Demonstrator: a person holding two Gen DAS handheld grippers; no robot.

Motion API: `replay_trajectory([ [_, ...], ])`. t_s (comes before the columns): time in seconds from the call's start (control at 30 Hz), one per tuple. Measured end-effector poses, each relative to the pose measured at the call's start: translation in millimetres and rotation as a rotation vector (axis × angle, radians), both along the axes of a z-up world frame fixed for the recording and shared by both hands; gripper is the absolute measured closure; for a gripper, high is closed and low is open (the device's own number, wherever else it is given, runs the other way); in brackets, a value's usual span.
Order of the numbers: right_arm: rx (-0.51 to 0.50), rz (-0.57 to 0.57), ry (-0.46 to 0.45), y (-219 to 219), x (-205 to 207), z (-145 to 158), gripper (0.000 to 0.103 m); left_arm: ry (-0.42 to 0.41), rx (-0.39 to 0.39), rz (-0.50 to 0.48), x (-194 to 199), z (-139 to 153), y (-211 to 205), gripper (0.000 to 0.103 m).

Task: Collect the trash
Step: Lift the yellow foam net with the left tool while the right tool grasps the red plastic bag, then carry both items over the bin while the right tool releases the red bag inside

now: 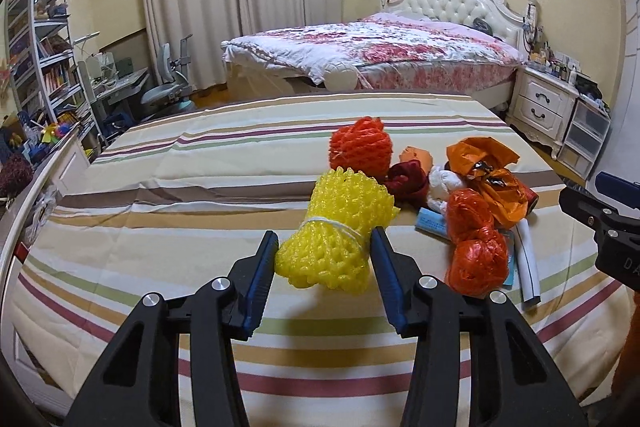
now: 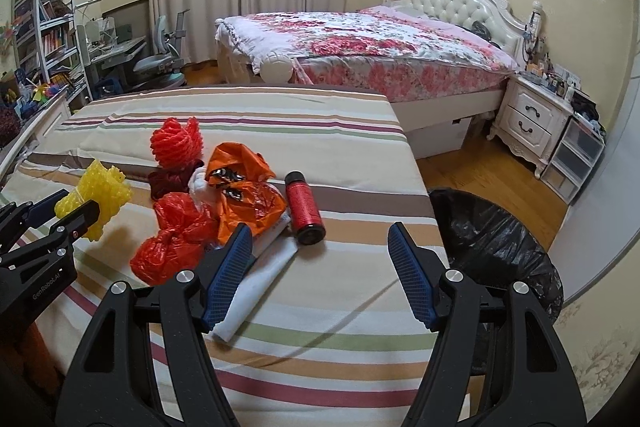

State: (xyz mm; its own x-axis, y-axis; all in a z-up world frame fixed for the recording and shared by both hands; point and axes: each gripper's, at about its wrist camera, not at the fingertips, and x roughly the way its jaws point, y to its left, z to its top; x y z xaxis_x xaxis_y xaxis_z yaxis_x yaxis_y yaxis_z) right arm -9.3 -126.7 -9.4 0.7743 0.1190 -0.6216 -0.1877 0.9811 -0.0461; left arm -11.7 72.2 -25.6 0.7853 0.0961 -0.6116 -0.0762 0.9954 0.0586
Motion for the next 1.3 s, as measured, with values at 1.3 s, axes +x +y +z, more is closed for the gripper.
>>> replay_trajectory([
  [1.3,0.004,0.113,-0.059,28.0,-21.6,23.1,0.067,-0.079,-0.107,0.081,-31.5,21.3,21.9,0.056],
])
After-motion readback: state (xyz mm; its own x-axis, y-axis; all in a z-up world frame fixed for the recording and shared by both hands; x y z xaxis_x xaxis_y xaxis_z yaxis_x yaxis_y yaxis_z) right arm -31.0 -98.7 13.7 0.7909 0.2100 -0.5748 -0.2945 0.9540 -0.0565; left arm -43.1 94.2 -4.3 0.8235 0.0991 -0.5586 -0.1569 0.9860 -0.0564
